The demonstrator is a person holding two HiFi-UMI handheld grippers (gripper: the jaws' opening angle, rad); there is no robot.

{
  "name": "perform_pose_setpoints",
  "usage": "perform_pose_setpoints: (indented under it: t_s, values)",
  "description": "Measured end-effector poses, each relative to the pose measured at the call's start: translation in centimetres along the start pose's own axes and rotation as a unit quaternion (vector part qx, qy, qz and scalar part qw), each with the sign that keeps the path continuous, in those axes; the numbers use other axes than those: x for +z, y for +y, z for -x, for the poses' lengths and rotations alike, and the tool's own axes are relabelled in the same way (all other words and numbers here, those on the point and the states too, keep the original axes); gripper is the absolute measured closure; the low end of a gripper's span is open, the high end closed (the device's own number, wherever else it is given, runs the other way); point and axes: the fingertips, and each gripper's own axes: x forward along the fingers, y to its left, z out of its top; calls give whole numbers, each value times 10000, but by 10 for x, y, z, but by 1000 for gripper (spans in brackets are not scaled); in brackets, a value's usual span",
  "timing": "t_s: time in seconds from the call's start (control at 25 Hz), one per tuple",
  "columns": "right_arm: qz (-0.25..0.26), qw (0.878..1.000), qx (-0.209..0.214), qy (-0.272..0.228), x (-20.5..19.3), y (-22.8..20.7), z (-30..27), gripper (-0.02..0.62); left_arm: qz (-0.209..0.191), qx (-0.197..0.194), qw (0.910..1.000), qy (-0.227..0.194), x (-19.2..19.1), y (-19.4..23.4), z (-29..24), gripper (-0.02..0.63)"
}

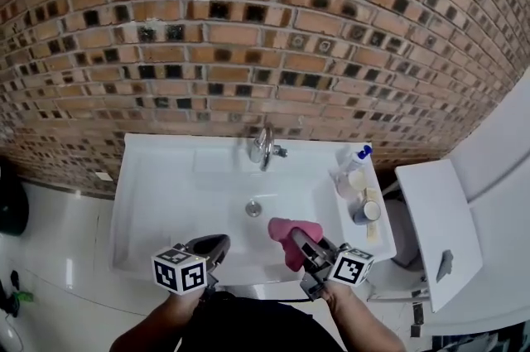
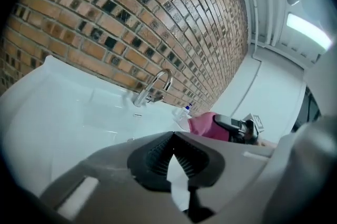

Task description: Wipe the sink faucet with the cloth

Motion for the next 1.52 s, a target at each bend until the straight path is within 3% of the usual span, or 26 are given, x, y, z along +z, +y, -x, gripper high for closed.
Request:
perform_pose_setpoints:
  t_s: [0.28,0.6,1.04,1.52]
  values:
    - [-34,9994,278,192,-3,5,51,540,90,313,9991,-275,-17,-35,4,602]
    - [-141,9980,515,327,-18,2,92,540,294,660,9970,-278,-54,-59,10,602]
    - [149,9965,757,315,-19,17,99,541,166,770,9963,-348,-57,-75,18,602]
    - [56,9967,767,266,-23,20,94,541,158,792,9963,-296,-62,-72,27,602]
